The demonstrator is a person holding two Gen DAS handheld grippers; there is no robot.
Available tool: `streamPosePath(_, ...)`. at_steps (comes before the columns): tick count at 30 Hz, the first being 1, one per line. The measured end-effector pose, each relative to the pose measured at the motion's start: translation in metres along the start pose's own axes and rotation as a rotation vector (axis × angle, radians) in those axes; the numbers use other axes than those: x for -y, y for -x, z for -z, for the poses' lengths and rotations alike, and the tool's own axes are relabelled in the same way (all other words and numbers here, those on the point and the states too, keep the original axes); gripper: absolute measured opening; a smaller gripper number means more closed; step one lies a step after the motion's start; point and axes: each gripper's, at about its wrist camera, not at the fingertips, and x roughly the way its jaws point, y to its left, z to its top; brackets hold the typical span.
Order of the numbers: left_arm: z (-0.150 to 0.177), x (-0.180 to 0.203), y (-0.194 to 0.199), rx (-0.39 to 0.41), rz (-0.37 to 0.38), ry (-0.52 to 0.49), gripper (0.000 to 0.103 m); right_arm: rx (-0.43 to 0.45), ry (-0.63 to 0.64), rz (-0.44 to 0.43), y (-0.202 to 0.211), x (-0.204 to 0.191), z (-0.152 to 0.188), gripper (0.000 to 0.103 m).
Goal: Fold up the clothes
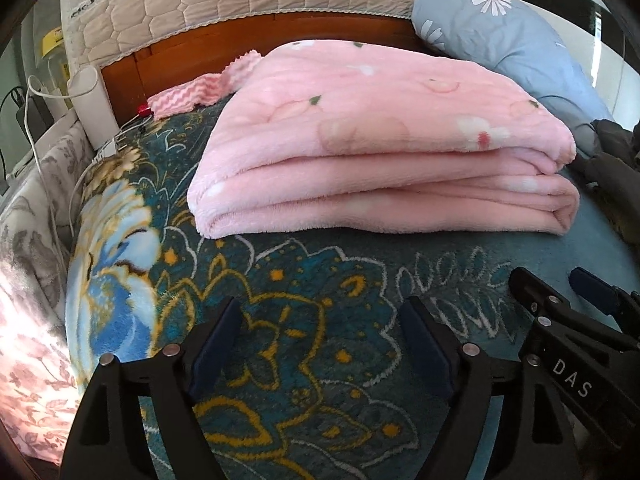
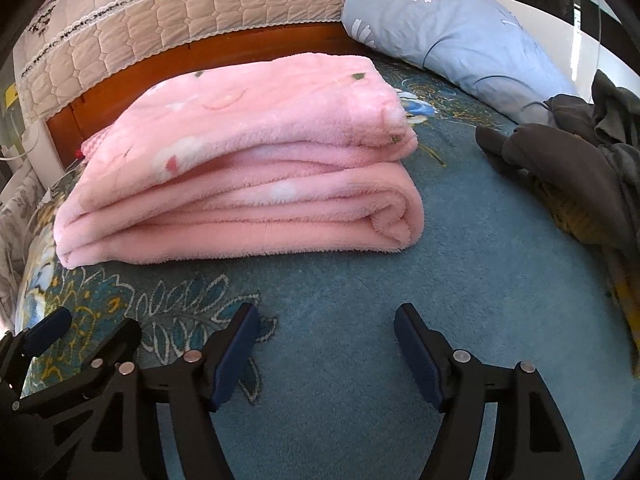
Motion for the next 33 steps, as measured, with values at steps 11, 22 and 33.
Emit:
streamPosePath(11, -0.006, -0.001, -0.003, -0.004, 0.007, 0.0, 0.084, -0.006, -0.009, 0.002, -0.002, 0.004, -0.001, 0.078)
streamPosePath(22, -0.004, 0.002, -0.001, -0.002, 0.015, 0.0, 0.085, -0.008, -0.011, 0.004, -0.003, 0.005, -0.002, 0.079)
streamPosePath(33, -0.002, 0.002, 0.002, -0.004, 0.018, 0.006, 0.085, -0.015, -0.014, 0.018, -0.003, 0.005, -0.002, 0.082)
